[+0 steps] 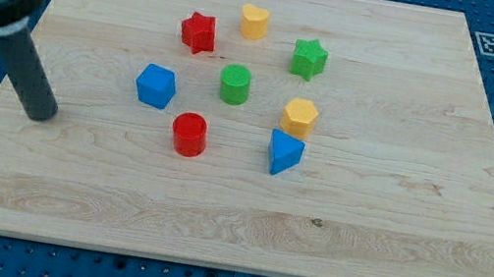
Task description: Point your arm at the green circle
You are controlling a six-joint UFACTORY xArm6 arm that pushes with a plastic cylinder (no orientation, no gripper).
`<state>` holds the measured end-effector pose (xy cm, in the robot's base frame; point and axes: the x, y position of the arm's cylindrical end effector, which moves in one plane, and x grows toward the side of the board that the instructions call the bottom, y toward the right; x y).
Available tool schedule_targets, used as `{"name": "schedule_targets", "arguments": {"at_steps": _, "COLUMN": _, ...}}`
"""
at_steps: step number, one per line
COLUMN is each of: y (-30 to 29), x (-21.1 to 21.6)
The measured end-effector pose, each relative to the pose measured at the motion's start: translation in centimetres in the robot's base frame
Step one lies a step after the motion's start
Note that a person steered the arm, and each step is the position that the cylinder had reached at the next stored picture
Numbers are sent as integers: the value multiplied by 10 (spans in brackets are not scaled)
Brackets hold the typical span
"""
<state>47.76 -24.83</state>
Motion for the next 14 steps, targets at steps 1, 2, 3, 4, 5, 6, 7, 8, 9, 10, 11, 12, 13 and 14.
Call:
{"name": "schedule_targets", "arguments": {"at_steps": 1, "y": -11, "x": -44}}
{"name": "schedule_targets", "arguments": {"at_steps": 2, "y": -8, "x": -74}}
{"name": "schedule_targets", "arguments": {"at_steps": 3, "y": 23, "x": -81}}
{"name": "schedule_targets", "arguments": {"at_steps": 4, "y": 83, "x": -91}}
{"name": "schedule_targets", "arguments": {"at_steps": 5, "y": 115, "x": -98}}
{"name": "schedule_targets", "arguments": {"at_steps": 6, "y": 121, "x": -98}}
{"name": "schedule_targets", "arguments": {"at_steps": 7, "y": 141, "x": -98}}
{"name": "schedule_targets", "arguments": {"at_steps": 8, "y": 147, "x": -94}}
{"name": "schedule_targets", "arguments": {"at_steps": 9, "y": 147, "x": -90}}
{"name": "schedule_targets", "arguments": {"at_steps": 10, "y": 147, "x": -90}}
{"name": "schedule_targets", "arguments": {"at_steps": 11, "y": 147, "x": -89}}
{"name": "schedule_targets", "arguments": {"at_steps": 12, "y": 148, "x": -87}}
{"name": "schedule_targets", "arguments": {"at_steps": 13, "y": 156, "x": -83}}
{"name": "schedule_targets", "arguments": {"at_steps": 14, "y": 170, "x": -78}}
